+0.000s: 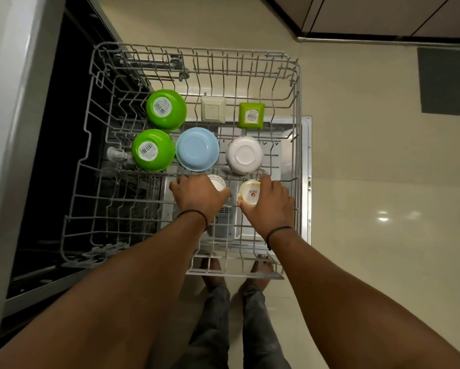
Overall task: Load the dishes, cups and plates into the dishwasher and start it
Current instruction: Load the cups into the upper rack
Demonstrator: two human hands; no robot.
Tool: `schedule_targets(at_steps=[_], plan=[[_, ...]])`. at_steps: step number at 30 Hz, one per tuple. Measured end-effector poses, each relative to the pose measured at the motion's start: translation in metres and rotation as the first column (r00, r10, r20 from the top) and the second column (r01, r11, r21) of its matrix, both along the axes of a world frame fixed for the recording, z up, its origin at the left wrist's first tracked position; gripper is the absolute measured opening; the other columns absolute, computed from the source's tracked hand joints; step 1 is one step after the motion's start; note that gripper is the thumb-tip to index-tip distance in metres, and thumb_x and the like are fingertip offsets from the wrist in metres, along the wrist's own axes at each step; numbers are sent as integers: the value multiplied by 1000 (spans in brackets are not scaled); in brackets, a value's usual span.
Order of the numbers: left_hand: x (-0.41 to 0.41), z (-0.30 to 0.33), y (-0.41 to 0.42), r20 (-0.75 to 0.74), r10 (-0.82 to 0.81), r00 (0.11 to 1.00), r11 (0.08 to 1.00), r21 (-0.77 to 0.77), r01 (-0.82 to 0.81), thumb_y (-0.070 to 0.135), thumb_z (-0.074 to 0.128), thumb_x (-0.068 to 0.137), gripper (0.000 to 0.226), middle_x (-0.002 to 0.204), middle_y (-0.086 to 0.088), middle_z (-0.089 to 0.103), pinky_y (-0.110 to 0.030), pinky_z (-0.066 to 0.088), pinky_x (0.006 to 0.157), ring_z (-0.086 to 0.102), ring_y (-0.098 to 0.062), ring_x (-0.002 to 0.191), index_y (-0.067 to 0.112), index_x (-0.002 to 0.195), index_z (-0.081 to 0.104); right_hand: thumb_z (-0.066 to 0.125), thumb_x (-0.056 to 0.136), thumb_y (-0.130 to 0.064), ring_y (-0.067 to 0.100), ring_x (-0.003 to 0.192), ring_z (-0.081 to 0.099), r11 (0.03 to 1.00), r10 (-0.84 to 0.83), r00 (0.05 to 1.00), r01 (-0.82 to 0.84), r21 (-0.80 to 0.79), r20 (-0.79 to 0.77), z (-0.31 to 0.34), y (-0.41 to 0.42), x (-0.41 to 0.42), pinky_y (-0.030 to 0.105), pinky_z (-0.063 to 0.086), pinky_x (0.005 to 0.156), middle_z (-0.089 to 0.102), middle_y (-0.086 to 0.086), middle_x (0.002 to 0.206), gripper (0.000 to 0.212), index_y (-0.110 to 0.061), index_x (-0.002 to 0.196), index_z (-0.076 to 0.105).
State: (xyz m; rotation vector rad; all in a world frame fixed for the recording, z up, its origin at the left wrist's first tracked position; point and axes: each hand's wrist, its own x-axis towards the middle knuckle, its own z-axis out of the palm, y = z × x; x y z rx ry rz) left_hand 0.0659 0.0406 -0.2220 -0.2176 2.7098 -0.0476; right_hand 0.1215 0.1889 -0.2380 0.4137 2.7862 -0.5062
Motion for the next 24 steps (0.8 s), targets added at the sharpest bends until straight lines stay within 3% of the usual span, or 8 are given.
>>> schedule_targets(at_steps=[4, 7, 11, 14, 16, 19, 22, 24], plan=[[2, 7, -4, -13, 156, 988, 980, 125, -154, 71, 50, 68, 61, 99, -7, 70, -41, 42, 91, 62, -30, 98, 19, 95, 67, 69, 80, -52, 24, 108, 51, 998, 47, 988, -52, -29, -149, 3, -3, 2, 38, 43, 92, 57, 5, 118, 63, -19, 129, 46], [-3, 14, -14, 79, 357, 931, 887, 285, -364, 71, 54, 67, 65, 99, -10, 71, -37, 48, 85, 64, -32, 94, 15, 94, 70, 73, 78, -45, 24, 110, 52, 976, 199, 947, -215, -36, -253, 9, -13, -1, 37, 41, 97, 58, 4, 119, 63, -19, 129, 50], [-15, 17, -38, 337, 552, 763, 577, 507, -641, 66, 63, 63, 56, 79, -6, 72, -32, 56, 64, 69, -25, 72, 14, 82, 73, 79, 71, -44, 25, 119, 49, 941, 257, 934, -301, -158, -250, 16, -39, -12, 39, 42, 102, 53, 6, 131, 81, -17, 139, 44], [-17, 14, -54, 536, 542, 647, 363, 545, -755, 53, 66, 78, 48, 68, -7, 69, -18, 40, 39, 62, -19, 48, 10, 97, 72, 80, 72, -40, 26, 126, 46, 899, 245, 954, -289, -328, -171, 19, -58, -18, 42, 42, 104, 48, 7, 141, 87, -17, 145, 38], [-17, 16, -60, 602, 501, 621, 327, 532, -781, 55, 64, 80, 51, 62, -7, 66, -14, 34, 36, 56, -15, 37, 9, 100, 71, 79, 73, -41, 26, 126, 47, 876, 262, 954, -298, -379, -146, 19, -70, -20, 41, 42, 103, 49, 7, 140, 87, -18, 145, 37], [-21, 29, -61, 650, 443, 618, 275, 558, -783, 52, 59, 88, 39, 47, 0, 61, -12, 34, 33, 53, -10, 31, 13, 87, 65, 79, 73, -42, 24, 120, 51, 869, 219, 966, -256, -424, -135, 17, -86, -21, 43, 47, 96, 54, 4, 134, 82, -21, 142, 40], [-23, 39, -66, 686, 378, 622, 293, 549, -783, 57, 51, 90, 42, 41, 2, 52, -13, 29, 37, 44, -10, 32, 18, 76, 58, 76, 75, -39, 25, 109, 56, 871, 105, 975, -186, -455, -197, 19, -98, -24, 43, 50, 87, 59, 5, 121, 67, -19, 133, 48], [-22, 44, -71, 734, 353, 580, 299, 499, -813, 64, 46, 89, 49, 47, 1, 53, -17, 33, 43, 45, -11, 42, 18, 75, 56, 74, 75, -39, 26, 101, 57, 884, 117, 970, -200, -422, -215, 23, -98, -28, 42, 51, 79, 61, 6, 112, 60, -19, 126, 50]])
